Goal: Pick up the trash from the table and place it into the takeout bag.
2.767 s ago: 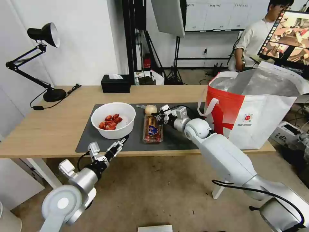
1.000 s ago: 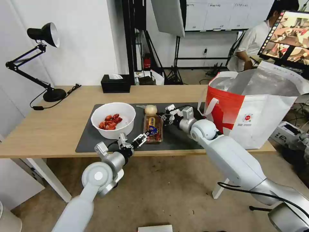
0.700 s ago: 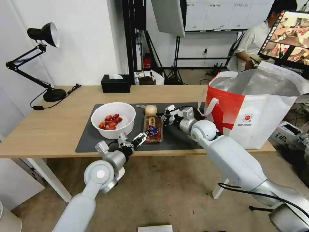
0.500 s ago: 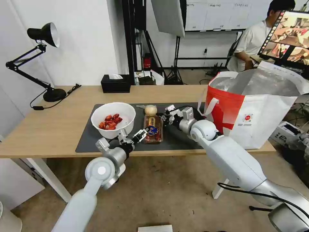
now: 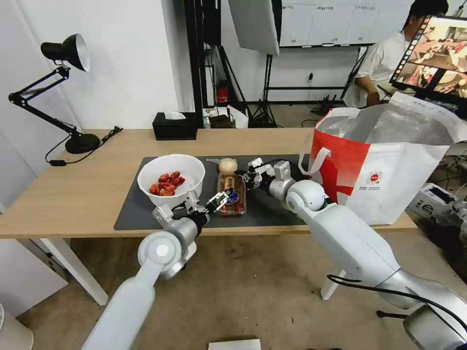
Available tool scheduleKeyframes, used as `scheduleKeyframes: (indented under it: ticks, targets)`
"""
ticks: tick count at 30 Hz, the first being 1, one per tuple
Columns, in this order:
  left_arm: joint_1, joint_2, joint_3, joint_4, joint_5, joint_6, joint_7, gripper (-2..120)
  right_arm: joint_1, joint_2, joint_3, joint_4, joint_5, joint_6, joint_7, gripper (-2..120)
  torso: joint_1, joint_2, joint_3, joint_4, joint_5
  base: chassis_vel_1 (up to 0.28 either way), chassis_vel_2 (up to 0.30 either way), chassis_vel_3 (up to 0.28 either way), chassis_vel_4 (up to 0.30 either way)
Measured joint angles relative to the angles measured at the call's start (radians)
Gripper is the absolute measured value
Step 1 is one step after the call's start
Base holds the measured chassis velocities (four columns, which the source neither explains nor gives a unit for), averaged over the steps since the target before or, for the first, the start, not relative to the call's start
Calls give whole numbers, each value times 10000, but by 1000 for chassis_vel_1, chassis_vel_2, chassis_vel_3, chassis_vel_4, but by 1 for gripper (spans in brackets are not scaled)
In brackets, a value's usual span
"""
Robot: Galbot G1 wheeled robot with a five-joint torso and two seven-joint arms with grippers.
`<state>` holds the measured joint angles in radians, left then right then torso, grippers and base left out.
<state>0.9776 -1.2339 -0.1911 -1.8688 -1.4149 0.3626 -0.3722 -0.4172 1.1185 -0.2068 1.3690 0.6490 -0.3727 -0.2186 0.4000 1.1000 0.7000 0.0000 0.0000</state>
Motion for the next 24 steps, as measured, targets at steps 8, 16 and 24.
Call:
scheduleKeyframes:
  ticks: [8, 16, 24]
  targets:
    - [-9, -60, 77, 19, -5, 24, -29, 100, 0, 48, -8, -49, 192, -225, 17, 0, 0, 0, 0, 0, 0, 0, 0, 0, 0]
    - [-7, -70, 84, 32, -19, 33, -46, 100, 1, 94, -37, -90, 277, -394, 17, 0, 0, 0, 0, 0, 0, 0, 0, 0, 0]
    - [-6, -74, 85, 37, -27, 41, -76, 100, -11, 85, -37, -93, 310, -524, 35, 0, 0, 0, 0, 0, -1, 0, 0, 0, 0]
